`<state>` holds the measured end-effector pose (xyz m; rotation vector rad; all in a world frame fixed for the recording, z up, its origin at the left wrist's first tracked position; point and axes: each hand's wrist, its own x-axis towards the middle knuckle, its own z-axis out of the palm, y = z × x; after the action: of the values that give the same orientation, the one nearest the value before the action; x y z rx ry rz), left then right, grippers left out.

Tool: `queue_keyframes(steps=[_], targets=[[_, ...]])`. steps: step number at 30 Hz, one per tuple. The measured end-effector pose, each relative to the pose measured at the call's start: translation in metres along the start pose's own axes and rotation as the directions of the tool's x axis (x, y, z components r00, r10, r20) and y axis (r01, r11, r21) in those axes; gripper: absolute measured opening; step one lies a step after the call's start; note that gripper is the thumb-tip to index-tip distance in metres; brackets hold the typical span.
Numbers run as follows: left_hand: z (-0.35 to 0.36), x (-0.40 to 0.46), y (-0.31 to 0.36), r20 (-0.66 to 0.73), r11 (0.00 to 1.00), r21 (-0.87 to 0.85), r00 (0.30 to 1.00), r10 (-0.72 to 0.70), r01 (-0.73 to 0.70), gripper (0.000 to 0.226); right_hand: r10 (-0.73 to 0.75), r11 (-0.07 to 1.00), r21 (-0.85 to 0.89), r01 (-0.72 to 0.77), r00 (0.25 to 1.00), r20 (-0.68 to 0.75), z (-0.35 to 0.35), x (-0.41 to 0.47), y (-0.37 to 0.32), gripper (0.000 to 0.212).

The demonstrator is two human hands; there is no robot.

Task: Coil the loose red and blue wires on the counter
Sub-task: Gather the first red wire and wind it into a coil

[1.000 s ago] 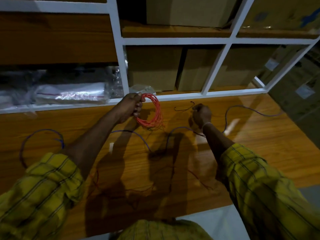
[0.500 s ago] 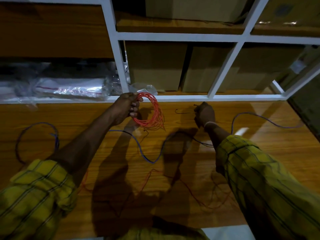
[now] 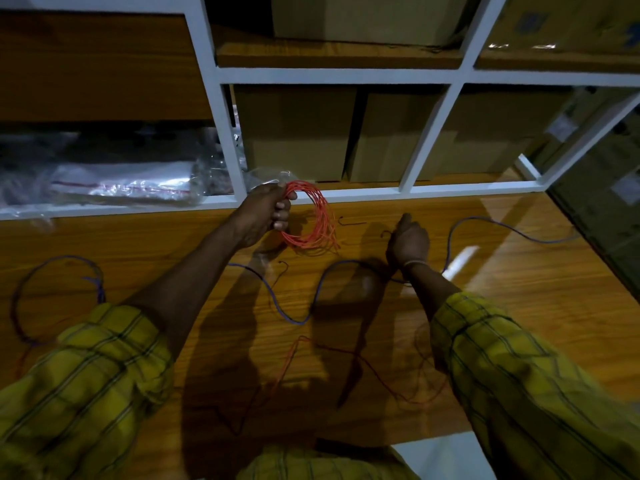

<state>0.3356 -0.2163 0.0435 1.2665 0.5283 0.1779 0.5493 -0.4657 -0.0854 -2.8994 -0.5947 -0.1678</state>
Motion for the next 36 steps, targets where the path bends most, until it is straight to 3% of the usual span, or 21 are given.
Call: queue_keyframes(steps=[3, 6, 7, 9, 11, 13, 16, 20, 29, 32, 36], targets=[[0.001, -0.001, 0.001, 0.023, 1.000, 0.012, 1.000, -0.009, 0.009, 0.033, 0.131, 0.991, 0.007, -0.132, 0.986, 0.106, -0.009, -0.009, -0.003, 0.051], [-0.002, -0.005, 0.002, 0.045, 0.999, 0.052, 0.999, -0.013, 0.010, 0.033, 0.194, 0.892, 0.344, -0.292, 0.937, 0.291, -0.037, -0.016, -0.010, 0.029], [-0.003, -0.006, 0.003, 0.052, 0.997, 0.071, 0.999, -0.013, 0.009, 0.033, 0.207, 0.798, 0.483, -0.359, 0.917, 0.340, -0.053, -0.020, -0.016, 0.019], [-0.006, -0.010, 0.005, 0.074, 0.994, 0.111, 0.997, -0.009, 0.001, 0.033, 0.240, 0.493, 0.732, -0.469, 0.883, 0.404, -0.081, -0.028, -0.026, 0.022], [-0.008, -0.012, 0.005, 0.099, 0.988, 0.151, 0.995, 0.003, -0.018, 0.033, 0.185, 0.182, 0.870, -0.459, 0.885, 0.428, -0.111, -0.038, -0.040, 0.031], [-0.010, -0.012, 0.004, 0.111, 0.979, 0.199, 0.994, 0.025, -0.046, 0.033, 0.087, 0.033, 0.919, -0.393, 0.917, 0.389, -0.138, -0.050, -0.055, 0.024], [-0.012, -0.010, 0.002, 0.124, 0.954, 0.286, 0.991, 0.058, -0.092, 0.032, -0.020, 0.048, 0.937, -0.347, 0.937, 0.348, -0.167, -0.072, -0.077, 0.010], [-0.010, -0.013, -0.001, 0.171, 0.902, 0.382, 0.974, 0.146, -0.202, 0.033, -0.109, 0.257, 0.903, -0.345, 0.918, 0.382, -0.180, -0.099, -0.099, 0.007], [-0.005, -0.025, 0.006, 0.244, 0.784, 0.505, 0.931, 0.271, -0.361, 0.038, 0.104, 0.556, 0.744, -0.370, 0.920, 0.379, -0.165, -0.127, -0.140, 0.018], [-0.001, -0.027, 0.006, 0.273, 0.774, 0.496, 0.917, 0.291, -0.393, 0.036, 0.188, 0.504, 0.759, -0.411, 0.910, 0.369, -0.163, -0.126, -0.152, 0.021], [0.003, -0.028, 0.007, 0.288, 0.742, 0.517, 0.903, 0.318, -0.427, 0.035, 0.209, 0.248, 0.847, -0.470, 0.880, 0.427, -0.161, -0.122, -0.162, 0.021]])
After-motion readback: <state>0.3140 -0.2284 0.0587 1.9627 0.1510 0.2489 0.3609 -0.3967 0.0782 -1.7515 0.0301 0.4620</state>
